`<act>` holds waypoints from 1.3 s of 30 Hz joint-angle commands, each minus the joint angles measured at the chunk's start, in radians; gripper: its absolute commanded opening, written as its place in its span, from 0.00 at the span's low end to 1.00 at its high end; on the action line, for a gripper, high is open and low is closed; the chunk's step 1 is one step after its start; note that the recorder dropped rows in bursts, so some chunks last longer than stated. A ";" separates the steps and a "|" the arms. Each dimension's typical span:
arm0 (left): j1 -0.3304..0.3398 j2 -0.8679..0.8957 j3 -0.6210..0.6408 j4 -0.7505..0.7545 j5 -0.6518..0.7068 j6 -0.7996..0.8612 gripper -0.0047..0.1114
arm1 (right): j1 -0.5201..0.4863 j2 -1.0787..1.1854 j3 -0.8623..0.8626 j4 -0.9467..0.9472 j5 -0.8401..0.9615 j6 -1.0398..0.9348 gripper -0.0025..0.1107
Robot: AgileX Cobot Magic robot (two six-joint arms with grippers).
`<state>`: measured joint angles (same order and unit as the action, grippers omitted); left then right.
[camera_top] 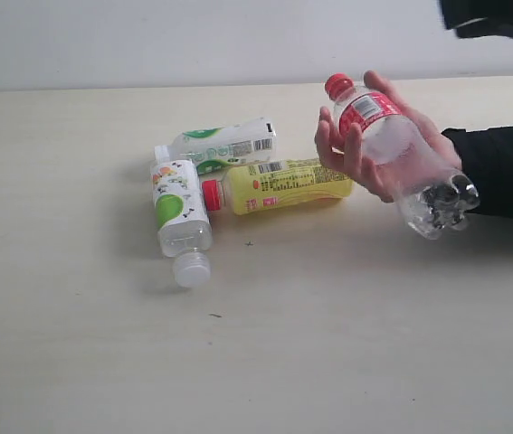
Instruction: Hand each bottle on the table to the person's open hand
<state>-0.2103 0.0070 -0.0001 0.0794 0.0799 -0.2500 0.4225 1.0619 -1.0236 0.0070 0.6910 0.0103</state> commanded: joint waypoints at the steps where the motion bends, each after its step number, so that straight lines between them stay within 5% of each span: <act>1: 0.002 -0.007 0.000 0.003 0.000 -0.008 0.04 | -0.004 -0.286 0.147 -0.015 -0.139 -0.036 0.02; 11: 0.002 -0.007 0.000 0.003 0.000 -0.008 0.04 | -0.004 -0.730 0.309 -0.017 -0.117 -0.158 0.02; 18: 0.002 -0.007 0.000 0.003 0.000 -0.008 0.04 | -0.004 -0.835 0.397 -0.033 -0.007 -0.165 0.02; 39: 0.002 -0.007 0.000 0.003 0.000 -0.008 0.04 | -0.004 -1.062 0.563 -0.039 -0.061 -0.185 0.02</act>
<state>-0.2103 0.0070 -0.0001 0.0794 0.0799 -0.2500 0.4225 0.0056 -0.4632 -0.0380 0.6509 -0.1684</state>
